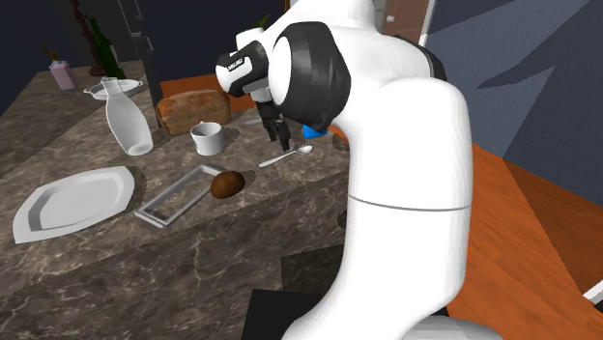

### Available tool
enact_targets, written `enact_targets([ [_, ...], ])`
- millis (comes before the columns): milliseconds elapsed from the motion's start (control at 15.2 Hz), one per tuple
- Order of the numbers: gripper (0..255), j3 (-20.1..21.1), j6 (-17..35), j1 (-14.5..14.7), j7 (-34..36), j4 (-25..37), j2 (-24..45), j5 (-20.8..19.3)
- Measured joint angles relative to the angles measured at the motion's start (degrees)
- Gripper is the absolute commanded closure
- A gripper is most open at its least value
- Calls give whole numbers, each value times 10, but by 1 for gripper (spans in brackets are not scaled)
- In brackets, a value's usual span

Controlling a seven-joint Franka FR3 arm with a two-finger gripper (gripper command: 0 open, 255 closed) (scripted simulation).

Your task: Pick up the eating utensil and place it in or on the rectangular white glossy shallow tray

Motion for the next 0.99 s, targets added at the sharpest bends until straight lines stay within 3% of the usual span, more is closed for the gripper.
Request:
enact_targets([
  [924,0,-10,45,-2,16,-26,23,-14],
  [990,255,-10,45,-2,16,-26,23,-14],
])
